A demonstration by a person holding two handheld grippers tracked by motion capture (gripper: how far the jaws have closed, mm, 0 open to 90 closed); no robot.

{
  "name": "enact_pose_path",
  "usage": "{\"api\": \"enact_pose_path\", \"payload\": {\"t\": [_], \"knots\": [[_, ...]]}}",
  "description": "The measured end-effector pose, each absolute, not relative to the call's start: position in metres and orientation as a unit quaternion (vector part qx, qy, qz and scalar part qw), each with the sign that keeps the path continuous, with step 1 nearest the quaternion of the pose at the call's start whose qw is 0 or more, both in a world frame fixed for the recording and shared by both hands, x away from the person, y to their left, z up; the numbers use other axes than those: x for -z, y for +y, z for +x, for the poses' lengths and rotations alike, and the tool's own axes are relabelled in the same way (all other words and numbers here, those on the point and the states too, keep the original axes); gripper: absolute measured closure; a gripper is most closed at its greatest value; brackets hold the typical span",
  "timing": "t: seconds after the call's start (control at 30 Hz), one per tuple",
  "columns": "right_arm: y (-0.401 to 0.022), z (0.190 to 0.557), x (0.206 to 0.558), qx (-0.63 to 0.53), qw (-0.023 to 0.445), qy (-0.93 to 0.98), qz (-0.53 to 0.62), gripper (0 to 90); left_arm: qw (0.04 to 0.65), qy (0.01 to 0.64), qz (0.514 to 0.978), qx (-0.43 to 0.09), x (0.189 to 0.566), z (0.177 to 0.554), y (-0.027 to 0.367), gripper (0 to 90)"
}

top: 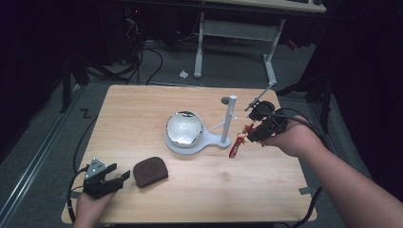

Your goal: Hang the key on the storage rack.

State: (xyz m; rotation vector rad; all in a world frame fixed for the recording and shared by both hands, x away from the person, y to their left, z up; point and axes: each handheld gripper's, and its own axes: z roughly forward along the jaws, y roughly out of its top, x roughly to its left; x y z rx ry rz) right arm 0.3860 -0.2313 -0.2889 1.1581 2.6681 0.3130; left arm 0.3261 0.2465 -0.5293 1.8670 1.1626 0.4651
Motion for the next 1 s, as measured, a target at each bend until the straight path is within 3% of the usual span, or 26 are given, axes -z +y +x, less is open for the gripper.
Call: {"api": "enact_pose_path", "payload": {"t": [1.0], "knots": [[-0.217, 0.413, 0.263, -0.124, 0.140, 0.901, 0.391, 66.6, 0.432, 0.469, 0.747, -0.187, 0.529, 0.326, 0.249, 34.9]]}}
